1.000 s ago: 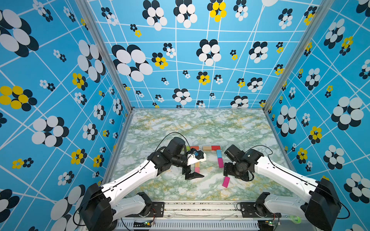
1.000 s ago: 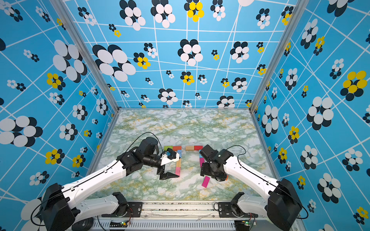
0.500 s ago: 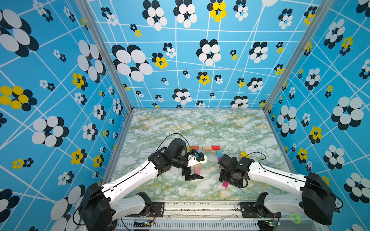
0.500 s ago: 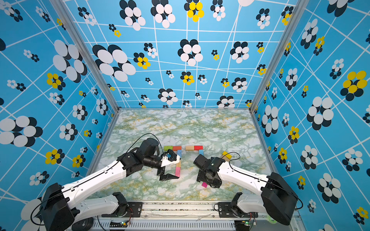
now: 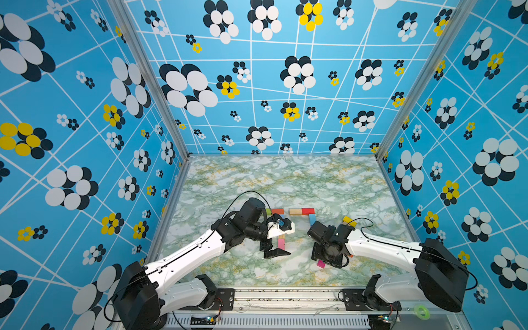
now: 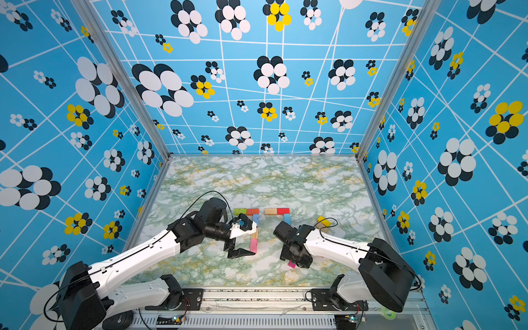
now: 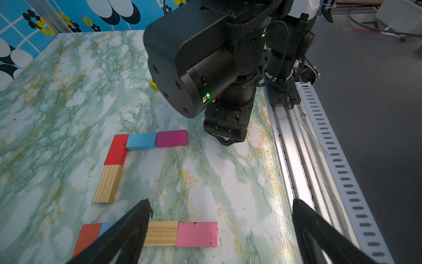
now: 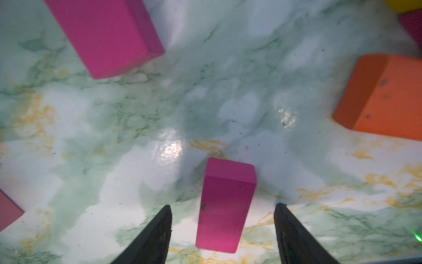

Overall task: Assemble the number 7 with building blocks
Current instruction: Pick up the building block from the center of the board.

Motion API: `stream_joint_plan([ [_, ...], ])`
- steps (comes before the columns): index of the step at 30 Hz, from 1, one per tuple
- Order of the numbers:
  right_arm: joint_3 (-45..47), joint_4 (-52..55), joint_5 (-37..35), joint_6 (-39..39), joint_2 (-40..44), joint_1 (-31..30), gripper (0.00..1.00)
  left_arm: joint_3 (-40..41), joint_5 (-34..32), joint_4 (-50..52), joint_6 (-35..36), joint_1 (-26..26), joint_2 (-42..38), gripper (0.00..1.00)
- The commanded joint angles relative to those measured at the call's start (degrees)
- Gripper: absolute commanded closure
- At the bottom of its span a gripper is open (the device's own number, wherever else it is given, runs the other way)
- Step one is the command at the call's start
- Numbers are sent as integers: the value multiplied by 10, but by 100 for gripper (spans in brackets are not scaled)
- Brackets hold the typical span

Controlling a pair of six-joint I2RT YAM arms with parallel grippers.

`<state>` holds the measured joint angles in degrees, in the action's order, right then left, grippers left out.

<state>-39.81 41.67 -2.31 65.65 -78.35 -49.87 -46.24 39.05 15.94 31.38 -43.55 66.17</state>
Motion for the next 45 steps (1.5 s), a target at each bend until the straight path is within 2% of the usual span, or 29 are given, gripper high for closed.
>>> stream_joint_plan([
  [1, 6, -3, -2, 5, -6, -4, 32, 4, -5, 8, 8, -3, -6, 1],
  [6, 14, -12, 3, 3, 5, -4, 42, 4, -9, 10, 9, -3, -9, 1],
  [10, 21, -13, 5, 5, 13, -4, 43, 4, -10, 10, 9, -3, -10, 1],
  [15, 26, -16, 7, 5, 16, -4, 49, 4, -11, 11, 9, -3, -11, 1],
  [18, 26, -17, 8, 4, 18, -4, 58, 3, -12, 11, 9, -3, -12, 1],
  [21, 27, -17, 9, 2, 18, -4, 61, 4, -12, 11, 9, -3, -11, 1],
  [26, 24, -17, 9, -2, 19, -4, 73, 4, -14, 10, 9, -4, -9, 1],
  [28, 18, -10, 7, -10, 18, -4, 74, 4, -15, 11, 9, -3, -8, 1],
  [33, -50, 57, -24, -96, 18, -3, 74, 4, -16, 9, 8, -4, -4, 1],
  [39, -138, 121, -17, -220, -47, 4, 74, 3, -10, 10, 6, -3, 8, 1],
  [45, -150, 113, -3, -261, -97, 23, 74, 4, -15, 11, 9, -3, 9, 1],
])
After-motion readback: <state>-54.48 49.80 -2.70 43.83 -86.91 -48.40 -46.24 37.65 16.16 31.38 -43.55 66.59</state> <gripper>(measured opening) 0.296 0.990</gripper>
